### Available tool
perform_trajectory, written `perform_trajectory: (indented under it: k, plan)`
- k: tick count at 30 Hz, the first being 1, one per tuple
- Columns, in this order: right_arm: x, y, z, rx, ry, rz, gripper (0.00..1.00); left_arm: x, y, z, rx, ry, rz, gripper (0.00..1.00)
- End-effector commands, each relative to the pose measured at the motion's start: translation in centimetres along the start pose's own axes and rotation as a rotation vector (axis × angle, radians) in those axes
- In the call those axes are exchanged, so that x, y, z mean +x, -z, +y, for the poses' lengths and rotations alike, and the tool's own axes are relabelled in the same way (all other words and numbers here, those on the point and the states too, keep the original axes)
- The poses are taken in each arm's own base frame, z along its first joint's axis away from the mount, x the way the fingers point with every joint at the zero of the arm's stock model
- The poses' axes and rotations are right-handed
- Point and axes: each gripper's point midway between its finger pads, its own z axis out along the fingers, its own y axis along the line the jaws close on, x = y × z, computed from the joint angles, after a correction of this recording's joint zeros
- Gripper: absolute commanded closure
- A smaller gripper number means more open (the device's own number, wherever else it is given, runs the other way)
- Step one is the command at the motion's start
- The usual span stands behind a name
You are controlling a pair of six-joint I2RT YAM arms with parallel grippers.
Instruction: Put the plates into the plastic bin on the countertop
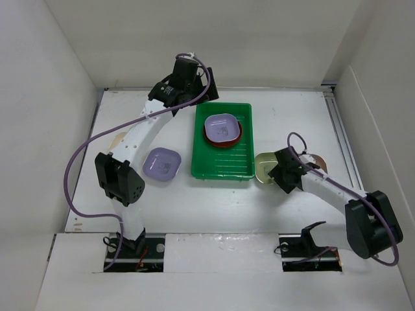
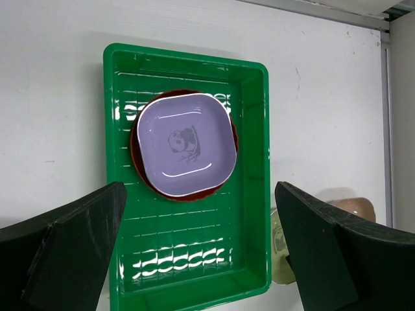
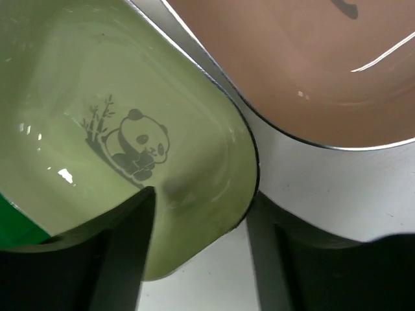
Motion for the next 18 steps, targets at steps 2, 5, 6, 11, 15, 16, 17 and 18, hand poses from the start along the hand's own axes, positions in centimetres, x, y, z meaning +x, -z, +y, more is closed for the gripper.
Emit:
perform_trajectory:
  k: [2,5,6,11,15,16,17,18]
  plan:
    - [-1.6,-0.3,2.6,-0.042,-0.055,-0.027,0.51,-1.8,2.4,-1.1,0.037,-0.007,-0.061,0.00]
    - [-2.3,-0.4,3.0,-0.040,-0.058,-0.042,0.55,-2.0,2.4,-0.9,0.028,-0.016,-0.067,0.00]
    - [-2.1,-0.7,2.8,-0.027,-0.053,-0.036,0.59,-2.0,2.4,-0.9,0.028,-0.016,-0.067,0.00]
    - [-3.9,-1.6,3.1,0.002,-0.088,-0.051,0.78,-1.5,2.0,-0.6,0.018,-0.017,-0.052,0.00]
    - [-5.8,-2.3,4.1,0.004,-0.106,-0.072,1.00,-1.3,1.6,-0.5,0.013,-0.018,-0.044,0.00]
    - [-6.1,-2.3,4.6,-0.001,-0.108,-0.074,1.00,-1.7,1.7,-0.5,0.009,-0.017,-0.057,0.00]
    - [-6.8,-2.4,4.8,-0.001,-0.107,-0.081,1.00,-1.7,1.7,-0.5,0.009,-0.017,-0.057,0.00]
    - [-7.9,-2.0,5.9,-0.017,-0.122,-0.095,1.00,-1.8,1.7,-0.4,0.001,-0.017,-0.062,0.00]
